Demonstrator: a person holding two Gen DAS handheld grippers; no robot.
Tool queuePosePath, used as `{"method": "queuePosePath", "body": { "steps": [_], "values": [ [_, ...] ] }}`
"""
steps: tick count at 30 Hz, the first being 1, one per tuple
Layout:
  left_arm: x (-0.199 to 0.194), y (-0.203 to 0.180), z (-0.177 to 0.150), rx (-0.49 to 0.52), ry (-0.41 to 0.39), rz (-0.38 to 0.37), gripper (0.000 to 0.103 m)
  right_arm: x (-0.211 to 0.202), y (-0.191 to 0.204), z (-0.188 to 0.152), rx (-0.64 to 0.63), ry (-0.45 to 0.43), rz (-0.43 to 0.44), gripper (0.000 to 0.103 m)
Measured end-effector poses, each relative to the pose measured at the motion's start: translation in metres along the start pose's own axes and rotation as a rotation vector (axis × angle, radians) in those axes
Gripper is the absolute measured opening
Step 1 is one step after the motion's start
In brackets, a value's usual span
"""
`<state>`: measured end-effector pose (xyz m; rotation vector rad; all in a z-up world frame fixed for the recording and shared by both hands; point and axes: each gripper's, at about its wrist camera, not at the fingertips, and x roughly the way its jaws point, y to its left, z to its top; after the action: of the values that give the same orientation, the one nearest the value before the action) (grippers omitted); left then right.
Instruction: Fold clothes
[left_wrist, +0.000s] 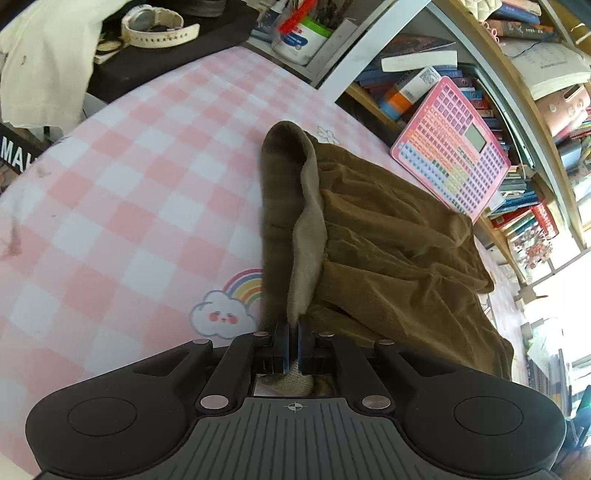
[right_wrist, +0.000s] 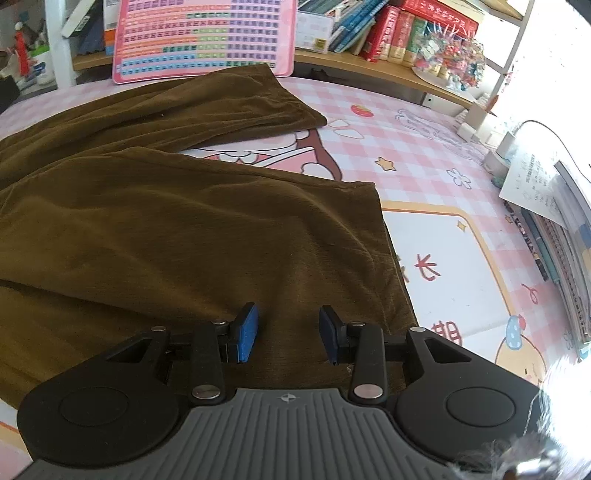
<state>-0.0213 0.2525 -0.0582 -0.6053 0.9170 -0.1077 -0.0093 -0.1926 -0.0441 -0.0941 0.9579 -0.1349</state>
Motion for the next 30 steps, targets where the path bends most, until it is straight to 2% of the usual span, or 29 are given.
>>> {"method": "queuePosePath", "body": {
  "steps": [3,7,10,11,14,17,22,28,30],
  "values": [
    [-0.006,0.004,-0.001,-0.018,-0.004,0.004,0.004,-0.003,0.002,-0.002,0.004,-0.002,0.020,0.035],
    [-0.009,0.008,-0.005,-0.025,-0.022,-0.008,0.010,-0.003,0.004,-0.004,0.003,-0.008,0.030,0.035],
    [-0.012,0.001,-0.011,0.031,-0.059,0.006,0.012,-0.002,0.003,-0.003,0.001,-0.013,0.037,0.035],
    [-0.013,-0.001,-0.012,0.042,-0.069,0.015,0.014,-0.002,0.002,-0.003,0.002,-0.014,0.039,0.036],
    [-0.022,-0.010,-0.013,0.068,-0.114,0.076,0.026,-0.002,-0.001,-0.003,0.000,-0.008,0.028,0.049],
    [-0.034,-0.015,-0.013,0.070,-0.183,0.139,0.038,-0.009,-0.007,-0.005,0.002,-0.028,0.035,0.051],
    [-0.048,-0.022,-0.018,0.034,-0.249,0.195,0.038,-0.021,-0.030,-0.012,0.042,-0.061,0.037,0.051],
    [-0.050,-0.051,-0.037,0.046,-0.267,0.204,0.038,-0.029,-0.061,-0.030,0.050,-0.063,0.040,0.049],
    [-0.049,-0.062,-0.044,0.046,-0.274,0.207,0.038,-0.025,-0.066,-0.036,0.028,-0.038,0.040,0.049]
  ]
}}
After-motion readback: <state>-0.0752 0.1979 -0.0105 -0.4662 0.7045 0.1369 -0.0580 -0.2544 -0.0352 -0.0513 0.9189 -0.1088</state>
